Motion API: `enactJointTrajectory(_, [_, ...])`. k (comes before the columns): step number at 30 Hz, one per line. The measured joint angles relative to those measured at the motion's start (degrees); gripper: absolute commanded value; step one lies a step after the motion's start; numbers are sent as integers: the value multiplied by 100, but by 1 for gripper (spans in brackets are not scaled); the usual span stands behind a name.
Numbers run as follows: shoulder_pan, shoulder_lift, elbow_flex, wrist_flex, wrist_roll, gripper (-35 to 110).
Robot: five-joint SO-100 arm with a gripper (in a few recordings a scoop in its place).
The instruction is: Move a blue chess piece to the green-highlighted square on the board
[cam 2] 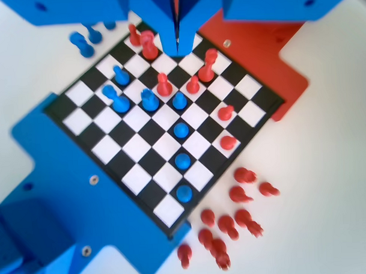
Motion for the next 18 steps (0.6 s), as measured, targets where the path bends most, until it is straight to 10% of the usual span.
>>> enactJointTrajectory(18, [-747,-826,659,-967,1081,10])
